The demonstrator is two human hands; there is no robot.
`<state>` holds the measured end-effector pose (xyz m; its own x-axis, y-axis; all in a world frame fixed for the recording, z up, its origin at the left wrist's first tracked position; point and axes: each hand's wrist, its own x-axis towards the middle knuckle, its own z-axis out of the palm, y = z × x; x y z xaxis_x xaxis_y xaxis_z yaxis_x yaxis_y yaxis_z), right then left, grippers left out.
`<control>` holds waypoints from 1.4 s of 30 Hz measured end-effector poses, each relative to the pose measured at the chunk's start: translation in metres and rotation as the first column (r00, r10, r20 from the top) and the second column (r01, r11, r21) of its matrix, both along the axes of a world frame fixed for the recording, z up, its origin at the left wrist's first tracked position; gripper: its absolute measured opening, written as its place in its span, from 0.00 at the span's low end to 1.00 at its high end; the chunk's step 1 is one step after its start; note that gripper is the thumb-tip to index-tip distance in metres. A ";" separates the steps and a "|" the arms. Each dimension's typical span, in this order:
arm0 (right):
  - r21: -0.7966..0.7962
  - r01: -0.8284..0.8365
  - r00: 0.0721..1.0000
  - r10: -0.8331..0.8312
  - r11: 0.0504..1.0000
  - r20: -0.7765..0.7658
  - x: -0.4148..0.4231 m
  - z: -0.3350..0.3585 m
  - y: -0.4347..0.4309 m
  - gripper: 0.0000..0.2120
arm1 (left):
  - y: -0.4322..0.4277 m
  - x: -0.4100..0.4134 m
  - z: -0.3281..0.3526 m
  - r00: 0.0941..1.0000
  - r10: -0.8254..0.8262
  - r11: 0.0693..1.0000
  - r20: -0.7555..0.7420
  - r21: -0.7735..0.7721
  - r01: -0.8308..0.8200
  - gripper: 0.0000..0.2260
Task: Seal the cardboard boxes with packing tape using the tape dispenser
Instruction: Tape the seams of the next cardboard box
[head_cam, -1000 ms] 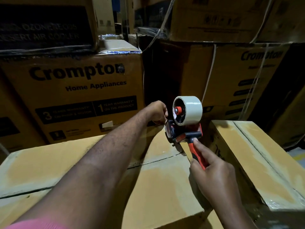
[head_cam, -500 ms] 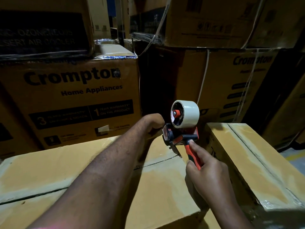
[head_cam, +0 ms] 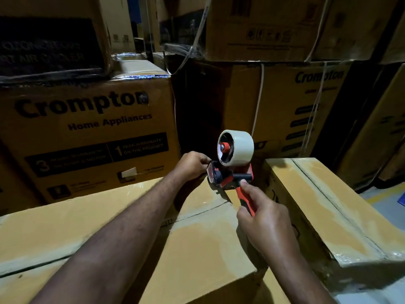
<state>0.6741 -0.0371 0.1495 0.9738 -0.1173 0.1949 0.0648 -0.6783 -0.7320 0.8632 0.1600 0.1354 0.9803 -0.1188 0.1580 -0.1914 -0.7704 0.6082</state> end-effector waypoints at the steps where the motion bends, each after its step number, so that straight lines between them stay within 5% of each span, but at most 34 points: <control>1: -0.009 -0.007 1.000 0.007 1.000 0.004 0.001 0.000 0.000 0.26 | 0.000 0.000 0.001 1.000 0.015 1.000 0.002 -0.007 -0.015 0.05; 26: -0.128 -0.034 0.995 0.022 0.991 -0.096 -0.062 0.023 -0.043 0.29 | -0.009 -0.007 -0.005 0.997 0.060 0.995 -0.052 -0.073 -0.064 0.10; 31: -0.107 -0.046 0.993 0.034 0.993 -0.109 -0.072 0.025 -0.048 0.29 | -0.007 -0.005 -0.006 0.993 0.089 0.992 -0.073 -0.081 -0.095 0.24; 37: -0.087 -0.040 0.994 0.030 0.995 -0.107 -0.068 0.032 -0.044 0.29 | -0.041 -0.029 -0.003 0.981 0.134 0.960 0.142 0.228 -0.164 0.27; 42: -0.045 -0.021 0.992 0.015 0.999 -0.124 -0.067 0.032 -0.043 0.29 | -0.056 -0.034 -0.015 0.996 -0.006 0.853 -0.093 0.519 0.053 0.38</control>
<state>0.6066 -0.0803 0.1813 0.9926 -0.0932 0.0773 -0.0120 -0.7109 -0.7032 0.8290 0.1037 0.1203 0.9818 -0.1891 -0.0180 -0.1850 -0.9734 0.1352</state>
